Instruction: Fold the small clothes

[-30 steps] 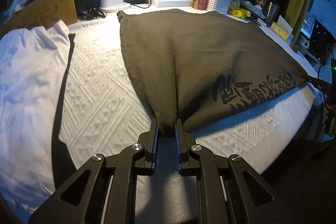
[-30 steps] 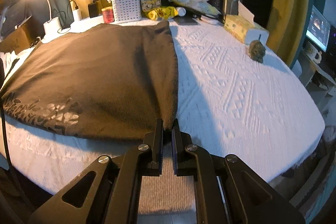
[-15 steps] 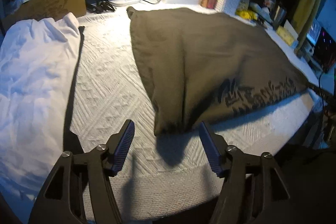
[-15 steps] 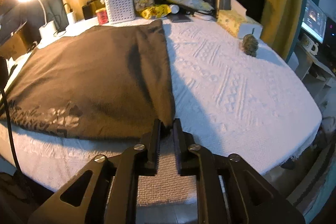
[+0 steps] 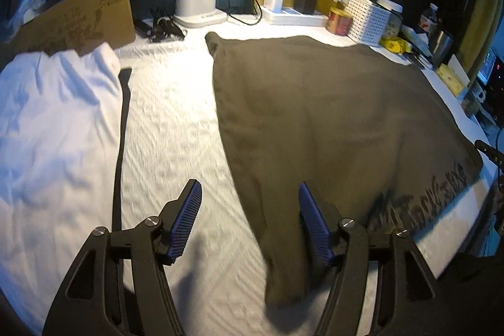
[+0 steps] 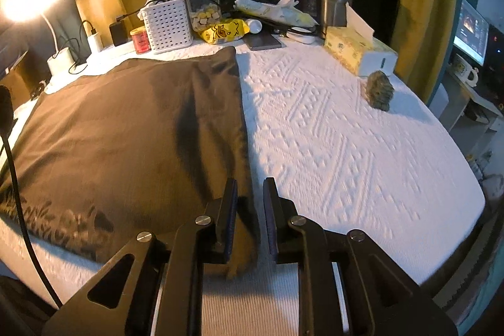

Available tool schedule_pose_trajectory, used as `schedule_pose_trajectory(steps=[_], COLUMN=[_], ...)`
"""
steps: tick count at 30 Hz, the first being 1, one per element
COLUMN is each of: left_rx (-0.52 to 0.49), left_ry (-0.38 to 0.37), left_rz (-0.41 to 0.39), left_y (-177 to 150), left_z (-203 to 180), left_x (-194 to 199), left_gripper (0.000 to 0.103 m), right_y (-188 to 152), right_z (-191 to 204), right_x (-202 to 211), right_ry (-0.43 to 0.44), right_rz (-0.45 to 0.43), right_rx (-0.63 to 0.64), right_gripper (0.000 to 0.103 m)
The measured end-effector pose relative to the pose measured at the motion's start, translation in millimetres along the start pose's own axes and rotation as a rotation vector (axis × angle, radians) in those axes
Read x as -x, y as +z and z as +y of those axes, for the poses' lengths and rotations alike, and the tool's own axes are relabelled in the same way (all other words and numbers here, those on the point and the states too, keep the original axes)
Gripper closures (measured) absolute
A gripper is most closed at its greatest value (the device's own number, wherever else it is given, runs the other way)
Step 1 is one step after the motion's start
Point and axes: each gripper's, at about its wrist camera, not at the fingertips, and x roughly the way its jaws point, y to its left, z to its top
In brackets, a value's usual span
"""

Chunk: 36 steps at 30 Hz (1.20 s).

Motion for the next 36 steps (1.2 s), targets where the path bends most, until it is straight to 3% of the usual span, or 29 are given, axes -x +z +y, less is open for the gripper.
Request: schedule_pose_trajectory(steps=[5,6,9,11,13,16,19,24,27,28,29,31,34,36], left_rx=[-0.029,-0.028,-0.034,-0.050,-0.058,-0.045,-0.022,0.012,0.038,0.039,0.037,0.035,0.021,0.002], left_ry=[0.019,0.021,0.031,0.023,0.029,0.102,0.104,0.083,0.123,0.132,0.128,0.116,0.100,0.093], left_rz=[0.016,0.031,0.038,0.045,0.047,0.035,0.046,0.086,0.072,0.066,0.056,0.015,-0.011,-0.023], left_y=[14,15,17,19,20,20,21,31,44,52,57,70,91,104], left_z=[6,7,7,4,1,10,19,18,21,21,21,20,19,17], left_x=[-24,-29,-38,-40,-40,-36,-35,-42,-46,-50,-52,-56,-69,-78], left_gripper=[0.045,0.056,0.074,0.101,0.101,0.101,0.101,0.099,0.095,0.084,0.062,0.035,0.035,0.035], right_y=[20,22,32,38,42,47,52,61,71,73,77,83,94,103], right_z=[3,3,7,9,11,12,10,6,4,4,4,4,4,4], right_x=[-18,-20,-31,-36,-41,-50,-59,-71,-78,-81,-84,-89,-97,-103], right_ry=[0.012,0.014,0.024,0.028,0.034,0.039,0.041,0.047,0.049,0.048,0.046,0.049,0.049,0.048], right_rz=[0.012,0.013,0.016,0.017,0.020,0.027,0.038,0.044,0.040,0.040,0.044,0.046,0.048,0.048], right_rx=[0.010,0.013,0.020,0.025,0.032,0.038,0.037,0.037,0.050,0.056,0.064,0.076,0.098,0.114], right_gripper=[0.085,0.085,0.085,0.085,0.085,0.085,0.085,0.085,0.085,0.085,0.085,0.085,0.080,0.057])
